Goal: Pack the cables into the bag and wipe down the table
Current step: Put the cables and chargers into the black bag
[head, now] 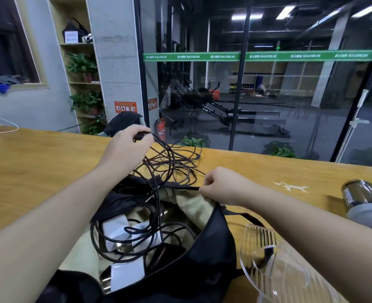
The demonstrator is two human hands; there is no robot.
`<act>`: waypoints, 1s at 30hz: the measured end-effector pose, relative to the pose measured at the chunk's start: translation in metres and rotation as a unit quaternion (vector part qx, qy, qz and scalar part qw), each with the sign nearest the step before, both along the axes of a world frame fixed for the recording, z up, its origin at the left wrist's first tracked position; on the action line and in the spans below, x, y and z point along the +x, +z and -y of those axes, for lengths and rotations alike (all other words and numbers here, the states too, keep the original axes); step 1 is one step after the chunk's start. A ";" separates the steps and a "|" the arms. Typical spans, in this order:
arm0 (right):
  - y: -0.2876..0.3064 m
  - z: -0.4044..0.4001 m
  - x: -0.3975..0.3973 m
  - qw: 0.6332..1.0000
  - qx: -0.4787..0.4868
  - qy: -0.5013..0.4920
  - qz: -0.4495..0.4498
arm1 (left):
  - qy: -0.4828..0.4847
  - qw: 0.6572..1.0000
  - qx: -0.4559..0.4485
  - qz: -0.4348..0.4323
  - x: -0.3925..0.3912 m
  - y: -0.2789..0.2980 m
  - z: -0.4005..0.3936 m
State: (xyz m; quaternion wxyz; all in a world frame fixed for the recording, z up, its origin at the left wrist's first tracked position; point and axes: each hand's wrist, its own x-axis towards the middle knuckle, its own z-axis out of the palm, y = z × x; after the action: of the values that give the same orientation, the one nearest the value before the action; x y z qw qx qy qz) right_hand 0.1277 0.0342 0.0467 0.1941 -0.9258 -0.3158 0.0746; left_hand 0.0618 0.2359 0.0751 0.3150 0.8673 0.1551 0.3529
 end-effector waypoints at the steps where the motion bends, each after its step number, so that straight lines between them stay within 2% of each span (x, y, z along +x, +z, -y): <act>1: 0.001 0.000 -0.001 1.000 0.006 -0.004 0.003 | -0.002 1.000 0.000 0.014 -0.005 0.004 0.000; 6: 0.003 0.000 -0.001 0.999 0.042 -0.022 0.024 | -0.013 0.995 0.063 0.074 -0.028 0.021 0.004; 12: 0.005 0.009 0.002 0.994 0.086 -0.046 0.047 | -0.083 0.989 0.108 0.062 -0.065 0.002 0.013; 16: 0.009 0.012 0.001 0.991 0.106 -0.048 0.071 | -0.128 0.969 0.204 -0.047 -0.088 -0.036 0.024; 21: 0.016 0.009 -0.007 0.987 0.126 -0.027 0.098 | -0.182 0.931 0.229 -0.217 -0.091 -0.082 0.030; 24: 0.018 0.005 -0.015 0.988 0.131 -0.003 0.085 | -0.220 0.920 0.195 -0.258 -0.093 -0.096 0.032; 27: 0.016 0.000 -0.027 0.991 0.080 0.042 0.100 | -0.265 0.905 0.159 -0.291 -0.092 -0.099 0.034; 30: 0.012 -0.007 -0.039 0.989 0.055 0.098 0.091 | -0.274 0.911 0.139 -0.275 -0.089 -0.095 0.036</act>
State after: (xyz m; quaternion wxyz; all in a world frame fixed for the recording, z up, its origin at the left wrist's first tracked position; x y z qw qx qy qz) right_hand 0.0891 0.0407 0.0585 0.2068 -0.8810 -0.4254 -0.0088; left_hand -0.0274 0.1999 -0.0194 0.2210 0.9733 -0.0588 0.0183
